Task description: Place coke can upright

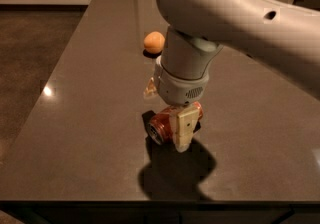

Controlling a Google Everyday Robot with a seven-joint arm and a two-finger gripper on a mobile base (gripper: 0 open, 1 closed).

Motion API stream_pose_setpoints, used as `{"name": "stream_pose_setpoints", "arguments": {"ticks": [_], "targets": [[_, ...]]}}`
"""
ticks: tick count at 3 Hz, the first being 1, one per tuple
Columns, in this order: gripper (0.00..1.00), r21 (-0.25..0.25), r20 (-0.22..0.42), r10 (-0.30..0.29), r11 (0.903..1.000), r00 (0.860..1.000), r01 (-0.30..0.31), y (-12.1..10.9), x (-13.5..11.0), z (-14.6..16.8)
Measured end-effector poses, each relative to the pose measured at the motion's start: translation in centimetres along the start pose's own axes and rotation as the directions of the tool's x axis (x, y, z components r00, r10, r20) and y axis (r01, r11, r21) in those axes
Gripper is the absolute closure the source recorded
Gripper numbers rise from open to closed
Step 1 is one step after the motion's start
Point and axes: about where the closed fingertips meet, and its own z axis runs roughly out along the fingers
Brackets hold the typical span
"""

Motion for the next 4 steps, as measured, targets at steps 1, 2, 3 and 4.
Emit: {"name": "stream_pose_setpoints", "arguments": {"ticks": [1,2,3,4], "targets": [[0.50,-0.015,-0.005,0.030,0.9994,1.000,-0.030,0.1,0.3,0.0],[0.73,-0.010,0.009,0.062,0.9980,0.998,-0.062,-0.2,0.7,-0.7],[0.96,0.018,0.089,0.182,0.9827,0.979,-0.184,-1.1,3.2,-2.7],[1.00,0.079,0.233,0.310,0.9387,0.922,-0.336,-2.7,6.4,-5.8]]}}
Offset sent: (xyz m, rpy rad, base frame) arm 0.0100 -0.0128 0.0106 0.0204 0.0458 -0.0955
